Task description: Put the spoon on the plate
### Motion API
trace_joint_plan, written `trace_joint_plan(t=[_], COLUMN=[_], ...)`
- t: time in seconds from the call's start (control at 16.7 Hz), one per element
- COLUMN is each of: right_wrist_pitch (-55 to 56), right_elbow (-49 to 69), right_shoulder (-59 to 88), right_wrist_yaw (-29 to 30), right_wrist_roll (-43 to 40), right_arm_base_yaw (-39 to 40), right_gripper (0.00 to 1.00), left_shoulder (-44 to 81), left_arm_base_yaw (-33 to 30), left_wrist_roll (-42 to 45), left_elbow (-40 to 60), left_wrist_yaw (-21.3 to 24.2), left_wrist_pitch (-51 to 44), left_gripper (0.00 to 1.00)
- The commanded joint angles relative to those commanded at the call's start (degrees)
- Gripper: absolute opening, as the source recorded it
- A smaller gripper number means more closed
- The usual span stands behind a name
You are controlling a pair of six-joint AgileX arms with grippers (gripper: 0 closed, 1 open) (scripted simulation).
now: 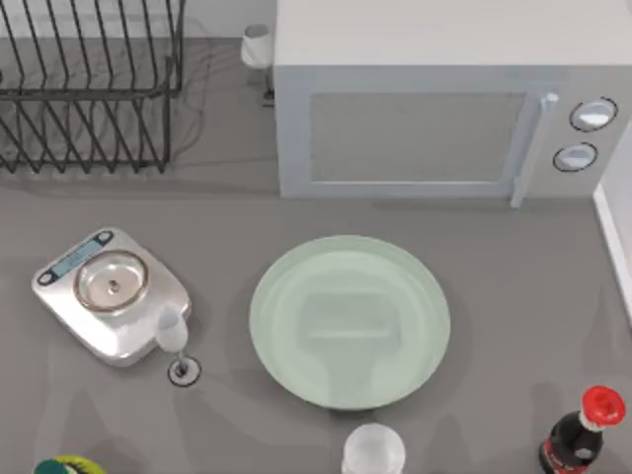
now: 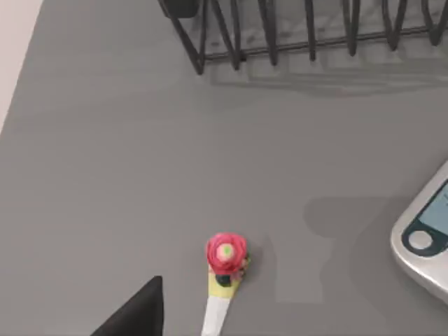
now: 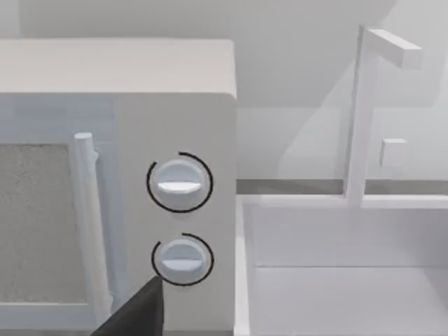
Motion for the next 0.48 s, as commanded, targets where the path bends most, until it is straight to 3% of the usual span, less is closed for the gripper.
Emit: trace_joint_plan(t=[0.48], right_wrist_pitch=[0.00], right_elbow=[0.00], right_shoulder=[0.00], right_wrist_yaw=[0.00], right_wrist_roll=[0.00], right_arm_base_yaw=[0.00], right_gripper=[1.00], left_shoulder=[42.87], left_arm_base_yaw=[8.57], left_wrist_roll=[14.32], left_elbow=[28.67], left_wrist_yaw=[0.16], left_wrist_pitch=[-25.26], left_gripper=[1.00])
